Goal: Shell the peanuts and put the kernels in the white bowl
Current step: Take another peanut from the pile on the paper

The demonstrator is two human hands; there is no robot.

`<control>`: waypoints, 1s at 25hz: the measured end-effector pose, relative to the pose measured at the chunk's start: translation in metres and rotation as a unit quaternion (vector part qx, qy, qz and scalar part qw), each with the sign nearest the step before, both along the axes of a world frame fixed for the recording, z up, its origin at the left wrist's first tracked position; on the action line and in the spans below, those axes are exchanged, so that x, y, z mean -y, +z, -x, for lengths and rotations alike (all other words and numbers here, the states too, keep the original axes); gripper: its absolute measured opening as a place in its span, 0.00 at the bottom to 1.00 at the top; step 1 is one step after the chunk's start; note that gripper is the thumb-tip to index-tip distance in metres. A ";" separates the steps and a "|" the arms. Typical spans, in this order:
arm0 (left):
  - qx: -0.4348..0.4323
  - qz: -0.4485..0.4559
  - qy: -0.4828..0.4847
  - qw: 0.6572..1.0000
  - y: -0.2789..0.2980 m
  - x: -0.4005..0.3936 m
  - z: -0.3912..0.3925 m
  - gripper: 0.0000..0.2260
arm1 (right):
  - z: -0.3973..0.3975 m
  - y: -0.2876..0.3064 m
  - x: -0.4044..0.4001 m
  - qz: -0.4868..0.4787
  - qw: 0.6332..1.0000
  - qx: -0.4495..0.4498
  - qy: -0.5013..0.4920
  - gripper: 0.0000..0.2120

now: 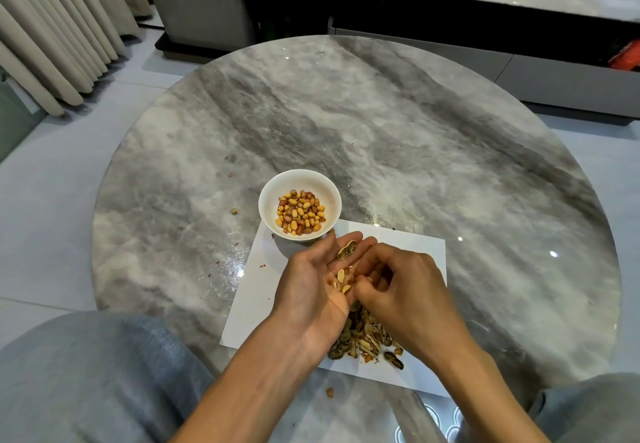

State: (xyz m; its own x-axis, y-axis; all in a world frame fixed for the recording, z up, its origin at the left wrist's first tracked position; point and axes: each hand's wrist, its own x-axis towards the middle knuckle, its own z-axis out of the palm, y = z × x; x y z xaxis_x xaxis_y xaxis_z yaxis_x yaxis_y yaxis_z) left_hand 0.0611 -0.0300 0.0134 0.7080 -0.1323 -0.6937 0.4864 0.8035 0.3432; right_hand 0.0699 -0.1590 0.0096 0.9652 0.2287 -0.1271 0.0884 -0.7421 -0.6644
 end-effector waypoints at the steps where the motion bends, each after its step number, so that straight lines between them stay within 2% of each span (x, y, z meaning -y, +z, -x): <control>1: 0.000 0.000 0.005 1.000 0.001 -0.001 -0.001 0.17 | 0.000 0.002 0.001 -0.018 1.000 -0.008 -0.011 0.06; 3: 0.004 0.004 0.015 1.000 0.002 -0.002 -0.003 0.17 | 0.000 0.010 0.002 -0.120 0.990 -0.056 -0.044 0.09; 4: 0.007 0.005 0.015 1.000 0.002 -0.002 -0.003 0.18 | 0.000 0.014 0.003 -0.200 0.973 -0.099 -0.063 0.10; 5: 0.008 0.004 0.012 1.000 0.001 -0.002 -0.002 0.18 | -0.001 0.017 0.002 -0.282 0.944 -0.150 -0.085 0.11; 7: 0.004 0.000 0.007 1.000 0.002 0.000 -0.001 0.20 | -0.003 0.016 0.001 -0.424 0.859 -0.253 -0.137 0.15; 8: 0.000 -0.001 0.013 1.000 0.001 0.000 -0.001 0.20 | -0.003 0.015 0.000 -0.472 0.819 -0.283 -0.162 0.17; 9: -0.006 -0.001 0.020 1.000 0.000 0.000 -0.001 0.19 | -0.002 0.013 -0.001 -0.490 0.801 -0.292 -0.180 0.19; 10: -0.009 -0.002 0.026 1.000 0.000 0.000 -0.002 0.19 | -0.001 0.012 -0.002 -0.471 0.819 -0.276 -0.177 0.19; 11: -0.010 -0.005 0.030 0.999 0.001 0.000 -0.002 0.19 | 0.000 0.011 -0.003 -0.409 0.871 -0.229 -0.149 0.18; 12: -0.009 -0.007 0.031 0.999 0.002 0.000 -0.002 0.20 | 0.002 0.011 -0.002 -0.313 0.933 -0.156 -0.091 0.16; 13: -0.008 -0.006 0.027 1.000 0.002 0.000 -0.002 0.20 | 0.003 0.010 -0.001 -0.204 0.976 -0.080 -0.019 0.13; 14: -0.006 -0.002 0.022 1.000 0.002 -0.001 -0.003 0.21 | 0.003 0.008 0.000 -0.110 0.992 -0.026 0.048 0.12; 16: -0.006 0.006 0.013 1.000 0.001 -0.004 -0.003 0.22 | 0.002 0.002 0.001 -0.029 0.993 0.013 0.114 0.11; 21: 0.002 -0.003 0.002 1.000 0.005 -0.004 -0.003 0.23 | 0.007 -0.005 -0.008 -0.063 0.987 0.043 0.143 0.01; 23: -0.007 -0.011 -0.002 1.000 0.006 -0.001 0.000 0.23 | 0.018 -0.012 -0.019 -0.094 0.987 0.065 0.116 0.04; 25: -0.007 -0.018 0.000 1.000 0.006 0.002 0.002 0.23 | 0.026 -0.018 -0.032 -0.141 0.987 0.068 0.043 0.11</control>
State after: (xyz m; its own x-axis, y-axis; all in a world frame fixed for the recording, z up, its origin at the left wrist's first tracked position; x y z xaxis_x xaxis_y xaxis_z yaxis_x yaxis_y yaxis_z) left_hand 0.0590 -0.0321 0.0189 0.6976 -0.1064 -0.7086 0.4915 0.7906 0.3652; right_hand 0.0439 -0.1273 -0.0088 0.9446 0.3179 0.0823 0.2451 -0.5156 -0.8210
